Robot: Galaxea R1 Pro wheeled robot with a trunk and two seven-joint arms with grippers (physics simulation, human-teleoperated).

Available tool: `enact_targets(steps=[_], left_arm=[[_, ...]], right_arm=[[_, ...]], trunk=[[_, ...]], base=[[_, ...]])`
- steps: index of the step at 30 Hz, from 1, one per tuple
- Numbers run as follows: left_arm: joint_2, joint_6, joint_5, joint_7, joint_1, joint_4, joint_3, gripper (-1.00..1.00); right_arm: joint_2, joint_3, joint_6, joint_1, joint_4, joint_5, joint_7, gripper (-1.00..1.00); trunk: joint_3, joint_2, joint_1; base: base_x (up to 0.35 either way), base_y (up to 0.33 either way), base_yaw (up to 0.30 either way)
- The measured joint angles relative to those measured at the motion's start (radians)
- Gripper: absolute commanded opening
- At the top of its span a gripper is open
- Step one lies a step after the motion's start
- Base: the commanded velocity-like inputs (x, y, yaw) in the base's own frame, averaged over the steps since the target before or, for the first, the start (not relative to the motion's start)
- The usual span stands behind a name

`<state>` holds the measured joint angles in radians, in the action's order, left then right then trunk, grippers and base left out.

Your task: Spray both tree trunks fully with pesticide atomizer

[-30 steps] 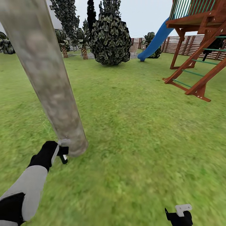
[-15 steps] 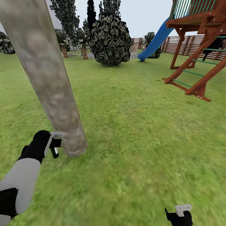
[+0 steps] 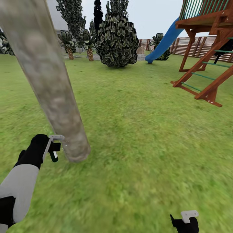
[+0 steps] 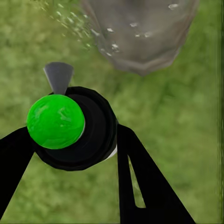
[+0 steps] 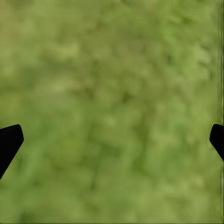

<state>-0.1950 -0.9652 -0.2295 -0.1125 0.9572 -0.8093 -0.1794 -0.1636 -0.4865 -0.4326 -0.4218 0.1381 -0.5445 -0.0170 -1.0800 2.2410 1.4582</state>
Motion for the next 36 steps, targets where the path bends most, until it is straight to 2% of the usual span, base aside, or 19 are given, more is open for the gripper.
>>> enact_targets(steps=[19,33,36], left_arm=[[-0.001,-0.001,0.002,0.002,0.0,0.001,-0.009,-1.0],[0.001,0.0,0.002,0.002,-0.001,0.007,-0.012,-1.0],[0.017,0.0,0.003,0.002,-0.001,0.01,-0.012,-1.0]], right_arm=[[0.003,0.0,0.0,0.0,0.0,0.0,-0.001,1.0],[0.003,0.0,0.0,0.0,0.0,0.0,-0.001,1.0],[0.003,0.0,0.0,0.0,0.0,0.0,-0.001,1.0]], trunk=[[0.0,0.0,0.0],[0.0,0.0,0.0],[0.0,0.0,0.0]], base=[[0.078,-0.273,0.009],[0.111,-0.273,0.264],[0.187,-0.237,0.277]])
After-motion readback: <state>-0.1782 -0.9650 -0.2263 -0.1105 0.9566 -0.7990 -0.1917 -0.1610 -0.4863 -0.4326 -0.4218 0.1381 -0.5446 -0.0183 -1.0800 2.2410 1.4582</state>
